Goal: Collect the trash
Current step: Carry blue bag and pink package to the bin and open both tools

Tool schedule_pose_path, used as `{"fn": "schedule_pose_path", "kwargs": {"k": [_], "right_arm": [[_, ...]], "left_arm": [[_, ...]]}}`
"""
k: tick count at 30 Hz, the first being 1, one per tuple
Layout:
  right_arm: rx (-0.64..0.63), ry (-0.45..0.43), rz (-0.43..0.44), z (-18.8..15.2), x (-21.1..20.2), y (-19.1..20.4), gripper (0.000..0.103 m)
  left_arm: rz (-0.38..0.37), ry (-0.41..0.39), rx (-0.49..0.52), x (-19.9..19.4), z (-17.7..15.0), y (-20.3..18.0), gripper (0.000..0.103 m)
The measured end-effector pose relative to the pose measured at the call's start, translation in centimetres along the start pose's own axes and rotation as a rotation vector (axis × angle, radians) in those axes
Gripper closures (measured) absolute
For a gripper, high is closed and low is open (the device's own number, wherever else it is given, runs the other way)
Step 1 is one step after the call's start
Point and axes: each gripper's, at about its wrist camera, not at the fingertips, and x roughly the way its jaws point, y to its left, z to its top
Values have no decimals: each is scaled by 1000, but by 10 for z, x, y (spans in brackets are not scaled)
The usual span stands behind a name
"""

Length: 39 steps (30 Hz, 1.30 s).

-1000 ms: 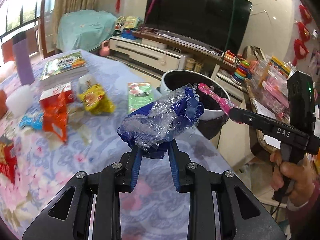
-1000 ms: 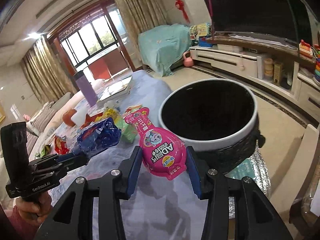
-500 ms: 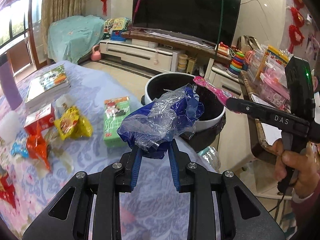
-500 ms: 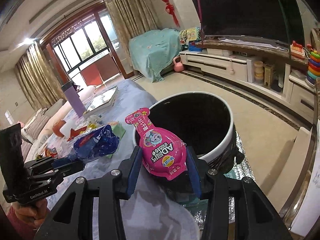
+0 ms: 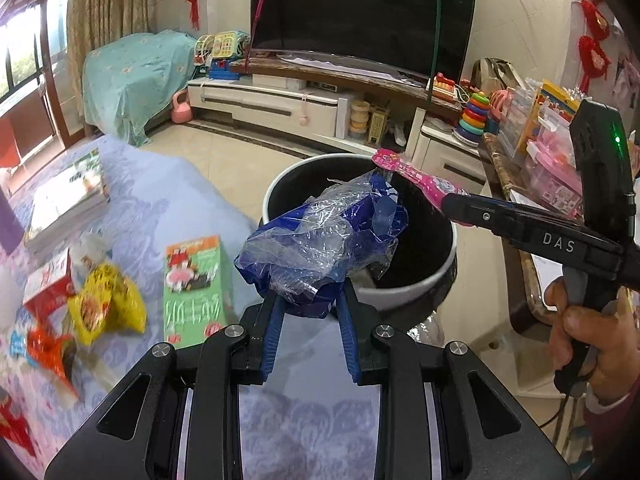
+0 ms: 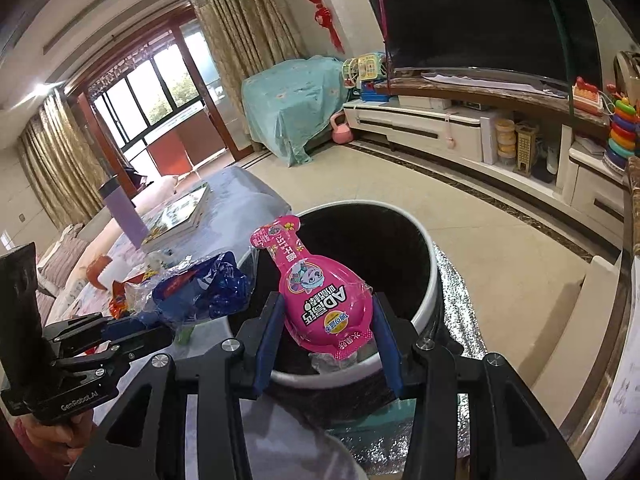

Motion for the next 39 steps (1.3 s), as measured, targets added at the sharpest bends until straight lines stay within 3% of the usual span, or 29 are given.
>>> {"fn": "schedule_pose_path", "kwargs": {"k": [10, 30, 33, 36, 37, 39], "right_arm": [[2, 24, -15, 10, 15, -9, 58], [7, 58, -19, 19, 27, -21, 58], [6, 67, -20, 21, 28, -22, 58], [11, 84, -2, 23, 29, -22, 54], [13, 81, 0, 23, 28, -23, 52], [17, 66, -9, 23, 24, -24, 44]], "left_arm": [[17, 19, 24, 25, 21, -5, 78], [19, 49, 26, 45, 28, -8, 77], [14, 53, 22, 46, 29, -8, 72], [22, 62, 19, 46, 30, -9, 45], [25, 57, 17, 45, 29, -9, 39], [23, 47, 10, 41, 27, -7, 38]]}}
